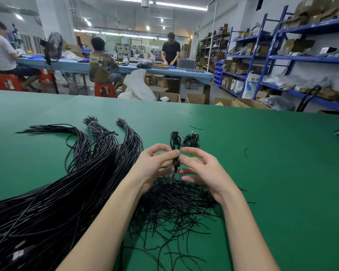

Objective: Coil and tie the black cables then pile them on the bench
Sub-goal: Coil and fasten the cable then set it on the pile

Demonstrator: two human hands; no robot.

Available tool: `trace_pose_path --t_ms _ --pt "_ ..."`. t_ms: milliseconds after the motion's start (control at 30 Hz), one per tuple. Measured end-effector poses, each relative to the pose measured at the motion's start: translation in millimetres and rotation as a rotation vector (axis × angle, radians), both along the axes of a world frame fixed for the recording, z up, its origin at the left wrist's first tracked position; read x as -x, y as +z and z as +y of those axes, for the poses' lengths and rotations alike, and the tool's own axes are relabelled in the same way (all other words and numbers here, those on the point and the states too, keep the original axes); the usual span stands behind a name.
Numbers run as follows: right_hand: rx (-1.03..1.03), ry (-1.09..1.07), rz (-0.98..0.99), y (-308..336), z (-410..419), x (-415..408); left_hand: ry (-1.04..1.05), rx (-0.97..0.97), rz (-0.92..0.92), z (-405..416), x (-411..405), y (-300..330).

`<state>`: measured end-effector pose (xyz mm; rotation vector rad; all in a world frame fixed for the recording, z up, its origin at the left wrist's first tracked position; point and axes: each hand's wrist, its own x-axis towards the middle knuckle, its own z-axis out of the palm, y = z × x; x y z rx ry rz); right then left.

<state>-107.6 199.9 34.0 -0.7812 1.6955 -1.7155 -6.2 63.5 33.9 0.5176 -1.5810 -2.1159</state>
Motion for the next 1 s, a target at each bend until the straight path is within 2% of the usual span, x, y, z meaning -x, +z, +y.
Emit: trace_pose_path --t_ms 133,367,600,1000 --pt "0.006 0.011 0.028 -7 -4 -4 0.053 0.000 0.030 1 3 -6" --pt "0.117 -0.150 -0.137 -18 -9 -1 0.094 -0.030 -0.005 -4 5 -10" --pt "0.074 -0.267 -0.129 -25 -7 14 0.096 -0.041 -0.047 -10 4 -15" --pt "-0.091 -0.476 -0.058 -31 -70 118 0.047 -0.053 -0.056 -16 7 -24"
